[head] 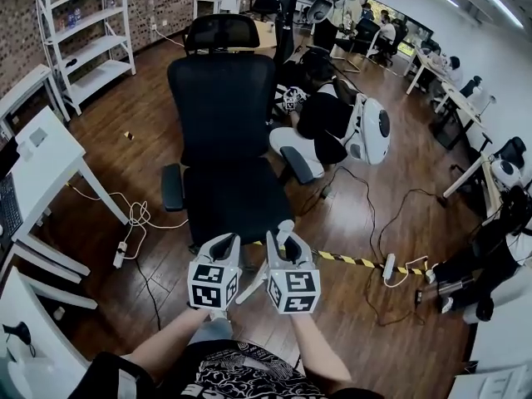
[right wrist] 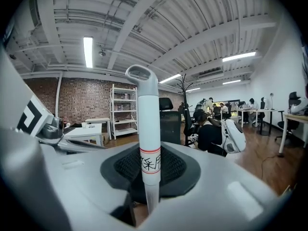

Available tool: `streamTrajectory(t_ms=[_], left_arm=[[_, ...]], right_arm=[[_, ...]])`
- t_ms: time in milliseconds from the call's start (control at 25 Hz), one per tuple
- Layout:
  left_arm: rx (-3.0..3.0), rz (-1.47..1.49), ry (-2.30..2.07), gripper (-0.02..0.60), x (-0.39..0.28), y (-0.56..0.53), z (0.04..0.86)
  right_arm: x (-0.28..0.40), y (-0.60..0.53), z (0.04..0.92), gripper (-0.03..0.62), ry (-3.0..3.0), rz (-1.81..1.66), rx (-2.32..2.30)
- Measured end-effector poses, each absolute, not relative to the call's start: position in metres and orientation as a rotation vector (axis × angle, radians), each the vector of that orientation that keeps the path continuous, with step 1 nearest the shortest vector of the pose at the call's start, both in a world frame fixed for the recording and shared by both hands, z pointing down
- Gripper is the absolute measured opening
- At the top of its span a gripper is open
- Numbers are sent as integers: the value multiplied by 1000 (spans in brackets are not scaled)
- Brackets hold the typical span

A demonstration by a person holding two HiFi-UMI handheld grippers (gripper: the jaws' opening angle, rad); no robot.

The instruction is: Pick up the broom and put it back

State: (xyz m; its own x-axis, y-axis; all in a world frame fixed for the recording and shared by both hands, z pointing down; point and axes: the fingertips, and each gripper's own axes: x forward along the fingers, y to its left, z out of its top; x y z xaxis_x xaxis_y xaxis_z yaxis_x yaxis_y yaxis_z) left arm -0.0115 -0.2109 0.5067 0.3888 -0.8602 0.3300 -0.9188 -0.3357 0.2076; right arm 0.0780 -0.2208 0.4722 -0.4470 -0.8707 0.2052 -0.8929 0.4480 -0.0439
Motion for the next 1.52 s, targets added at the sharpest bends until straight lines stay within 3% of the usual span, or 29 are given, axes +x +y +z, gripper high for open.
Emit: streamTrajectory(t_ms=[1520], left_arm=[[2270, 344, -1454, 8, -84, -307, 546]], right_arm=[[-23, -345, 597, 79, -2354, 403, 1520]])
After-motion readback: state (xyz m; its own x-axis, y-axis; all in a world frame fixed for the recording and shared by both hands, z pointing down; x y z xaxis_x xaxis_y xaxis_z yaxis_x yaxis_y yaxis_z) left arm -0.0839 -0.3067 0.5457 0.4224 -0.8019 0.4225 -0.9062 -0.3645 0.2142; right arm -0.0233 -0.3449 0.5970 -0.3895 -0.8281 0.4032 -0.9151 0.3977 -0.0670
